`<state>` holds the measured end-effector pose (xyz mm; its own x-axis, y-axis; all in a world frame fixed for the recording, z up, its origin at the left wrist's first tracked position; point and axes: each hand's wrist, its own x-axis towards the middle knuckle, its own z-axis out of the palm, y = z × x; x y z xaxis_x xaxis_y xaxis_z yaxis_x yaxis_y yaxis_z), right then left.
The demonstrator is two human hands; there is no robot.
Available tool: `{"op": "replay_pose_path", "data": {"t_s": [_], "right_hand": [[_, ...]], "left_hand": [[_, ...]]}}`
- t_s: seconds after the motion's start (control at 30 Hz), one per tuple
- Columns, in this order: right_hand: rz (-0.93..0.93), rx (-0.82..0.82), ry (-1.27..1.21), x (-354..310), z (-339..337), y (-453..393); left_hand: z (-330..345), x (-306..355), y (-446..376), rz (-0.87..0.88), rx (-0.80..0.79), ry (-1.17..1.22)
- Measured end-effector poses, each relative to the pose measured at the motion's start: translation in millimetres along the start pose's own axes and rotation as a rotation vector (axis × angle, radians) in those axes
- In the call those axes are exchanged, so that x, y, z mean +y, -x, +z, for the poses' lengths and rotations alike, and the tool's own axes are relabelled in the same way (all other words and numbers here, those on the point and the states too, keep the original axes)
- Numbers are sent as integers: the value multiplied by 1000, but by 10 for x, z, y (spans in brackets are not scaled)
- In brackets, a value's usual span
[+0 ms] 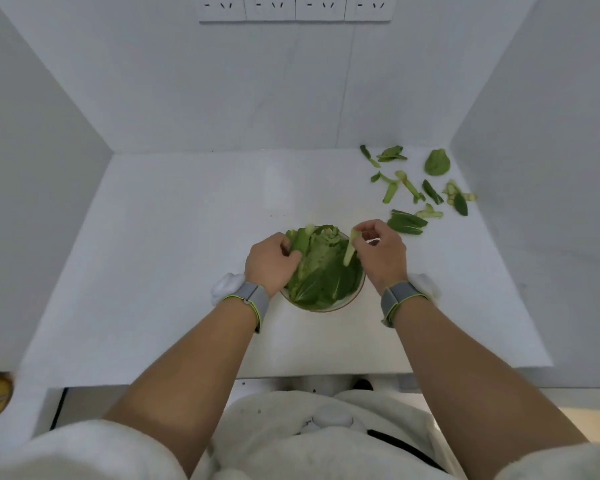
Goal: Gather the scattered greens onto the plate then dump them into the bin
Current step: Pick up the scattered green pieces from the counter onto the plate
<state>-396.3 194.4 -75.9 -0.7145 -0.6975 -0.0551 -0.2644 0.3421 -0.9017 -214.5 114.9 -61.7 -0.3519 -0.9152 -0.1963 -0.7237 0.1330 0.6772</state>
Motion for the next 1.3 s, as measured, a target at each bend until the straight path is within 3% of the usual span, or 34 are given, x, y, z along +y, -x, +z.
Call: {"op": "replay_pose_path", "data": {"t_s": [0.27, 0.47, 0.67, 0.9, 1.0, 1.3], "right_hand": [[-35, -168, -15, 86, 171, 298], [-103, -139, 141, 233, 156, 395], [-130, -51, 302, 368, 90, 408], [-178, -116, 375, 429, 37, 443], [-168, -56, 388, 487, -17, 405], [-10, 160, 324, 664, -228, 235]], "left_hand": [[-19, -225, 99, -46, -78, -86], [-122, -395, 46, -97, -299, -22], [-91, -381, 70, -98, -54, 16], [-39, -366, 30, -30, 66, 29], [-1, -315, 5, 6, 152, 80], [189, -4, -33, 175, 144, 109]]}}
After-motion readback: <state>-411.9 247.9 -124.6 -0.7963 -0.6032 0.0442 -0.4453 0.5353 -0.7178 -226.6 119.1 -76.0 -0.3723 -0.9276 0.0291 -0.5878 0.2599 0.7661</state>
